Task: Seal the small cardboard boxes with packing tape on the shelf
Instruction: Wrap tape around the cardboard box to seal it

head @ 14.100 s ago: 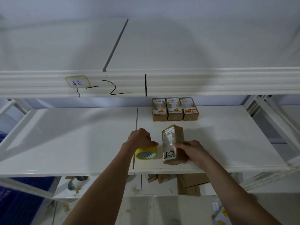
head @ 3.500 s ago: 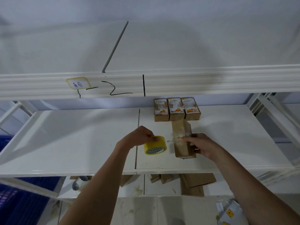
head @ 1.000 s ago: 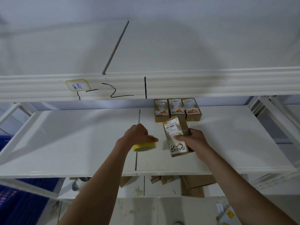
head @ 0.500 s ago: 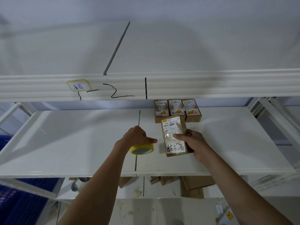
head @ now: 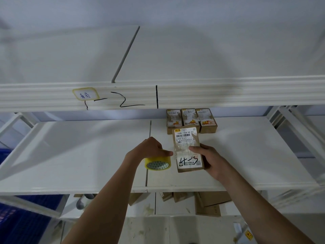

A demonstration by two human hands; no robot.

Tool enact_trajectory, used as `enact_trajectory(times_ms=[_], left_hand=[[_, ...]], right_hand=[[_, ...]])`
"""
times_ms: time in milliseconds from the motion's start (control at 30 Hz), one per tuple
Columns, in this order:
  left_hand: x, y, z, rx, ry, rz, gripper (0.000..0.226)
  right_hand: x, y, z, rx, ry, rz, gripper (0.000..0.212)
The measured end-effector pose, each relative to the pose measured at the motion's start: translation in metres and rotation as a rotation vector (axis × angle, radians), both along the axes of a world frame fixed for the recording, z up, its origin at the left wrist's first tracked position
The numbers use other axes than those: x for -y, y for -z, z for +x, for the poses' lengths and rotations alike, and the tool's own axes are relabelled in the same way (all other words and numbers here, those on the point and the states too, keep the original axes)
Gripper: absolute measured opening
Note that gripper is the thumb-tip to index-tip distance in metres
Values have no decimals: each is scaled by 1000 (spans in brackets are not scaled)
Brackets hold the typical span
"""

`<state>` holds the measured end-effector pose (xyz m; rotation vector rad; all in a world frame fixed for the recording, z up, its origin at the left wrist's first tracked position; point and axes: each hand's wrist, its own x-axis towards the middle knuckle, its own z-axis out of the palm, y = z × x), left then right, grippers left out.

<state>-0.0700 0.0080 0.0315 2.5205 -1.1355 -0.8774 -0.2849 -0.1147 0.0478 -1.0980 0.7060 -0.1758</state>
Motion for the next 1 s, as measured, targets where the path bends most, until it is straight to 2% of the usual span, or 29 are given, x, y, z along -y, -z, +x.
enact_trajectory(times_ms=[133,300,400,533,633,733,800,867,1000], left_hand=[[3,-4,-4,-61,22,-35,47],[3,-9,-6,-135,-11,-125,53],[2,-8,-6,-85,26,-100,50],[1,-8,-11,-5,77,-24,51],[3,-9,-17,23,82,-17,56],[8,-15,-24,69,93,-52,49],[12,-16,-27,103,127,-65,39],[12,-15,-28,115,124,-85,36],[8,-4,-30,-8,21,-140,40]], right_hand=[[-3,1,-1,48,3,91,49],[-2,0,-3,86,-19,201,43],[1,5,-2,63,-32,184,42],[1,9,2,-107,-26,-57,40],[-3,6,9,-252,-66,-239,57],[-10,3,16,-364,-132,-388,74],[-10,6,18,-376,-128,-423,77],[-6,9,18,-374,-133,-423,71],[1,7,19,-374,-108,-408,60]])
